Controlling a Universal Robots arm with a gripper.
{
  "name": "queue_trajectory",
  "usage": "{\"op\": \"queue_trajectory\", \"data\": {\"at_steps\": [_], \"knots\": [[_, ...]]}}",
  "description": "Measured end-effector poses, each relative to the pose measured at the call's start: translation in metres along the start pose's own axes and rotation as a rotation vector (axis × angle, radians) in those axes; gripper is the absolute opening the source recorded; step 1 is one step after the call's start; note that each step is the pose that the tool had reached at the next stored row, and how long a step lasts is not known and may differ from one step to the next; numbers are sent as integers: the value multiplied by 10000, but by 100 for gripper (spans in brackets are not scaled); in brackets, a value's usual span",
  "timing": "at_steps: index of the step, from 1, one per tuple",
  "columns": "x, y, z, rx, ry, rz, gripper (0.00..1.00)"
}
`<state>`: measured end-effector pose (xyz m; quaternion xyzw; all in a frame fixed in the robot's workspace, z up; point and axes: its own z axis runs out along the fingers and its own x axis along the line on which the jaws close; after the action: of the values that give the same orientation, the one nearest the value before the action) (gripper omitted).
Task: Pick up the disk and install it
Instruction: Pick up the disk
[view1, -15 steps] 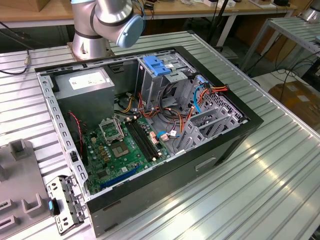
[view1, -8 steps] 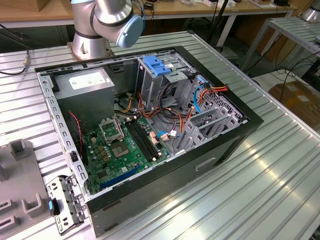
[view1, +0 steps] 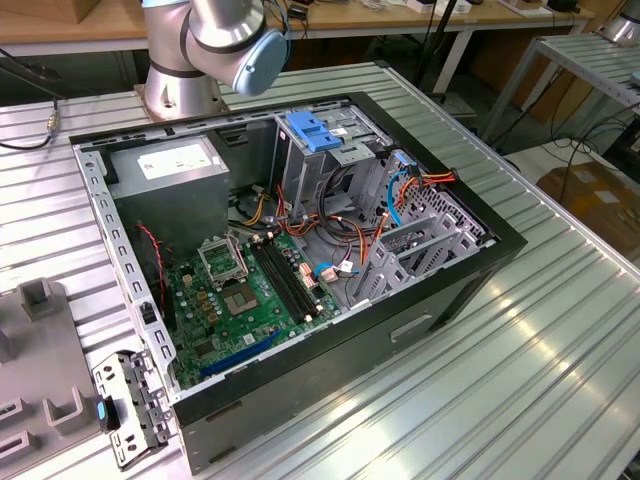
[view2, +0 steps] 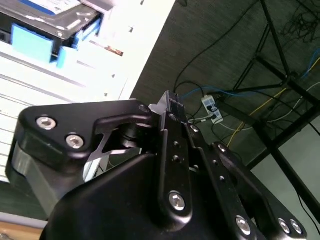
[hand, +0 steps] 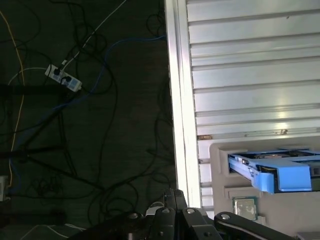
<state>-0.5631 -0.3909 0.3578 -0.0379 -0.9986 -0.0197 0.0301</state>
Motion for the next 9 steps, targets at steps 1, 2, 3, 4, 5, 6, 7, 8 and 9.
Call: {"op": "queue_trajectory", "data": {"at_steps": [1,2,3,4,5,6,7,8,9], "knots": [[-66,5,-4,1,1,0,11],[-102,8,-6,0,1,0,11],[-161,12,-9,0,0,0,11],[-196,16,-29,2,10,2,11],[-196,19,-91,4,22,2,11],[-196,23,-179,18,24,2,11],[-261,28,-190,20,26,1,11],[-336,34,-193,19,25,2,11],[-393,38,-197,21,27,2,11]]}}
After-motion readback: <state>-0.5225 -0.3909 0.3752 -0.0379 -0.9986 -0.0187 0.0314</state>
